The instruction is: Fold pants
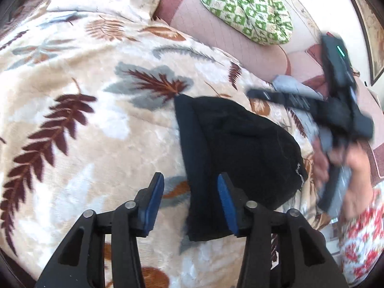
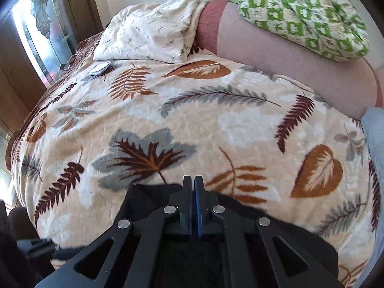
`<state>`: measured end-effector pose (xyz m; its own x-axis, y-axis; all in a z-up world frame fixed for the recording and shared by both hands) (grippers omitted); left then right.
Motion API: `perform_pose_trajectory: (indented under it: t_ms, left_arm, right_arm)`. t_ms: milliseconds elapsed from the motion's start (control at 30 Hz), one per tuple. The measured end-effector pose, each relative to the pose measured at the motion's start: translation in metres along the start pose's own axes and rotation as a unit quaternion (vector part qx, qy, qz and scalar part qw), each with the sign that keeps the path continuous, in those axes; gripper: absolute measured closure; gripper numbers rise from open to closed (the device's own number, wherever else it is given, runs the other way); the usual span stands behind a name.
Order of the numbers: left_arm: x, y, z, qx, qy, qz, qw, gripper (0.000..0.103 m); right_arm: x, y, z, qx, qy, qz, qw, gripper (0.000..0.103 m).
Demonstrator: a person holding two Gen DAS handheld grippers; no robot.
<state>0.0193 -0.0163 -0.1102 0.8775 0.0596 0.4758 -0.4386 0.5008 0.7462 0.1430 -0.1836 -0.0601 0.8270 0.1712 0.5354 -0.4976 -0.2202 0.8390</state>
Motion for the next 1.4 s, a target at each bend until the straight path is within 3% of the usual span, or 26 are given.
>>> perform_pose_trajectory:
  t_ms: [167, 333, 433, 500, 533, 567, 633, 1167, 1400]
  left_arm:
    - [0.009, 0.007, -0.009, 0.046, -0.001, 0.005, 0.9989, 0.055]
    - [0.008, 0.021, -0.009, 0.105, -0.022, 0.011, 0.9942, 0.048]
    - [0.004, 0.032, -0.003, 0.136, -0.047, 0.022, 0.9893, 0.041]
    - [0.002, 0.036, 0.003, 0.154, -0.061, 0.026, 0.9859, 0.037]
    - [0.001, 0.038, 0.006, 0.159, -0.068, 0.028, 0.9845, 0.036]
    - [0.001, 0.039, 0.009, 0.164, -0.077, 0.03, 0.983, 0.036]
    - [0.0, 0.04, 0.017, 0.172, -0.092, 0.032, 0.9802, 0.036]
    - [0.001, 0.03, 0.04, 0.193, -0.127, 0.014, 0.9728, 0.036]
    - [0.028, 0.016, 0.076, 0.153, -0.16, 0.0, 0.9753, 0.036]
  right_arm:
    - [-0.064, 0.023, 0.0, 0.03, -0.046, 0.003, 0.998, 0.097]
    - [-0.122, 0.01, 0.019, 0.041, -0.125, -0.018, 0.991, 0.094]
    - [-0.132, 0.018, 0.03, 0.072, -0.177, 0.014, 0.982, 0.094]
    - [-0.133, 0.032, 0.031, 0.073, -0.197, 0.045, 0.977, 0.089]
    - [-0.134, 0.039, 0.031, 0.071, -0.206, 0.061, 0.974, 0.072]
    - [-0.135, 0.044, 0.031, 0.067, -0.215, 0.074, 0.972, 0.04]
    - [-0.14, 0.06, 0.033, 0.061, -0.245, 0.117, 0.96, 0.022]
    - [-0.187, 0.096, 0.084, 0.037, -0.308, 0.16, 0.937, 0.022]
    - [-0.215, 0.109, 0.107, 0.034, -0.339, 0.167, 0.925, 0.022]
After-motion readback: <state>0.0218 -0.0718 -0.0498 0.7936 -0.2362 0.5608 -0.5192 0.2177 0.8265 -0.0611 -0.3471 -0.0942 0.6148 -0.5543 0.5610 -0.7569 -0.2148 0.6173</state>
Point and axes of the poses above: each gripper's, at about its wrist camera, not at the fingertips, and y roughly against the way its jaws point, z to its right, x to its top, the point moved 4 cm from there along -y, roughly the way its jaws point
